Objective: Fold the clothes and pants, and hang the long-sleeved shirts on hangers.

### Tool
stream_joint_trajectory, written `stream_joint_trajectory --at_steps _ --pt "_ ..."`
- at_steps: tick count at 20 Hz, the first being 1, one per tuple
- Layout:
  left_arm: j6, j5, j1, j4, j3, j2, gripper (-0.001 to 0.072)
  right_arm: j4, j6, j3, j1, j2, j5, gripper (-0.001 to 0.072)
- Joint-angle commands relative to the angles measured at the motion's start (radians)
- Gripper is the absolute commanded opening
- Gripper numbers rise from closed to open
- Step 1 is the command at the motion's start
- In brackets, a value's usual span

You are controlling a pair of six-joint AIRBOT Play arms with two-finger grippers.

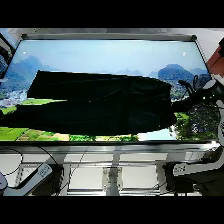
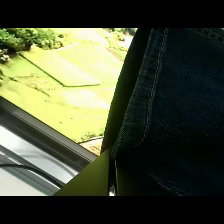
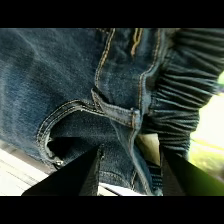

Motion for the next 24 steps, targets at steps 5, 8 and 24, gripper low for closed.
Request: stream_joint_trajectory --at_steps 5,8,24 --pt "0.0 -0.022 0.0 0.002 -0.005 -0.003 0.0021 -0.071 -0.045 -0.168 0.0 -0.014 0.011 0.0312" --pt "0.0 -0.026 0.0 0.002 -0.005 -0.013 0.0021 -0.121 -0.044 -0.189 -0.019 -0.013 0.075 0.0248" --pt "0.203 0.027 0.096 -0.334 -0.001 0.012 0.0019 0.267 -0.057 0.041 -0.521 0.275 0.323 0.0013"
